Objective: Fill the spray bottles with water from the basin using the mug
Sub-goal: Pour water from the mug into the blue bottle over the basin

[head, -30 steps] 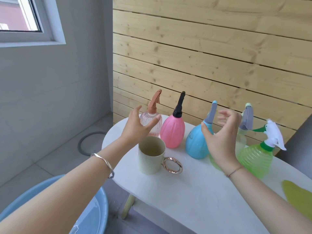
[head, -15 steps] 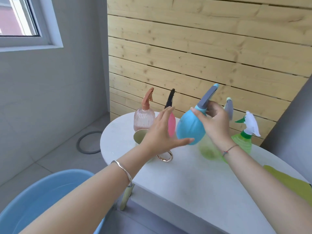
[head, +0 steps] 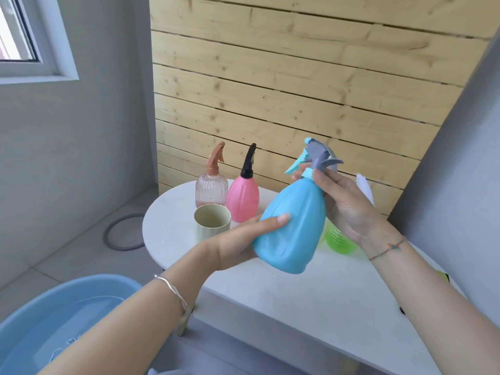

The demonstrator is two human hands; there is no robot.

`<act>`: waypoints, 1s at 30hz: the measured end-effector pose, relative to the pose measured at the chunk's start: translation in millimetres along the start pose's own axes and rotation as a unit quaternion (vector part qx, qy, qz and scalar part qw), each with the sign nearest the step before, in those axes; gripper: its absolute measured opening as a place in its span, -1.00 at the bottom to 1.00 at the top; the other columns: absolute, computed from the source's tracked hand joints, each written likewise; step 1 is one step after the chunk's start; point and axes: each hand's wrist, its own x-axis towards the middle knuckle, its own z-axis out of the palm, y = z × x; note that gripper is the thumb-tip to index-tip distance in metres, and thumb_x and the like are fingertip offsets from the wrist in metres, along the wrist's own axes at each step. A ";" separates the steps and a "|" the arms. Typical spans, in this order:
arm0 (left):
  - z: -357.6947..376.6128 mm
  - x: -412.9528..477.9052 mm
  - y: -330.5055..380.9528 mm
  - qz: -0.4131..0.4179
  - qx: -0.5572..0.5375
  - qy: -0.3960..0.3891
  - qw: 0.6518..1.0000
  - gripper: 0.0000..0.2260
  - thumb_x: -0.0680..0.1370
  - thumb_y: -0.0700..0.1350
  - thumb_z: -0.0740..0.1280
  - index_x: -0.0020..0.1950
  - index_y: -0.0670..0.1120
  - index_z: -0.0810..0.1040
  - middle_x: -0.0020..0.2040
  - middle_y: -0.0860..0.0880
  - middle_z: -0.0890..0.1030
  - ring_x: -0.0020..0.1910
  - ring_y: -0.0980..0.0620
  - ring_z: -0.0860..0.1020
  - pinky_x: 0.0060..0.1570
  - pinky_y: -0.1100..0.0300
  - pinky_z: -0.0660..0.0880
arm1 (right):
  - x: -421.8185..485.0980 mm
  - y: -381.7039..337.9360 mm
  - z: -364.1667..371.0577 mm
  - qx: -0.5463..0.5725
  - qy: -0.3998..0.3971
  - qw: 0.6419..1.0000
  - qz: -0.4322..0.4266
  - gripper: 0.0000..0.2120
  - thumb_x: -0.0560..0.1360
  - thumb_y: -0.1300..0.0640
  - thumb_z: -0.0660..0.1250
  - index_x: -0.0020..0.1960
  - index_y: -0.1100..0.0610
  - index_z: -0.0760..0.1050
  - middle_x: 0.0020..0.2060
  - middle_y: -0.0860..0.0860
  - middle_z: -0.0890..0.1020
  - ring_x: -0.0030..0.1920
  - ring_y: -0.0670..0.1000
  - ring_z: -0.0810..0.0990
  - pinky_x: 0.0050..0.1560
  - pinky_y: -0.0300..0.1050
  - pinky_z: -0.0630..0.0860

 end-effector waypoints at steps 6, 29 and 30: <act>13.1 1.7 3.6 0.043 0.091 0.149 0.984 -0.30 0.29 0.31 0.42 0.38 0.17 0.34 0.25 0.15 0.54 0.11 0.29 0.57 0.01 0.31 0.51 | -7.2 10.2 2.7 0.019 0.090 0.995 -0.034 -0.58 0.18 -0.12 0.55 -0.02 0.04 0.65 0.01 0.03 0.68 0.12 0.00 0.61 0.17 -0.10 0.52; 21.7 9.0 -1.2 0.021 0.064 0.140 0.988 -0.50 0.51 0.32 0.27 0.40 0.16 0.38 0.25 0.14 0.58 0.17 0.21 0.57 0.11 0.29 0.50 | -11.9 25.2 29.4 0.037 0.214 0.976 -0.010 -0.90 0.47 0.04 0.39 -0.10 0.07 0.61 -0.27 -0.04 0.63 -0.22 -0.04 0.57 -0.07 -0.08 0.56; 24.2 8.9 -0.5 0.034 0.080 0.150 0.985 -0.49 0.50 0.31 0.30 0.39 0.15 0.38 0.24 0.13 0.57 0.14 0.23 0.58 0.04 0.33 0.50 | -11.5 26.5 29.2 0.039 0.224 0.974 -0.014 -0.88 0.46 0.05 0.40 -0.07 0.08 0.60 -0.25 -0.04 0.63 -0.19 -0.02 0.57 -0.02 -0.04 0.55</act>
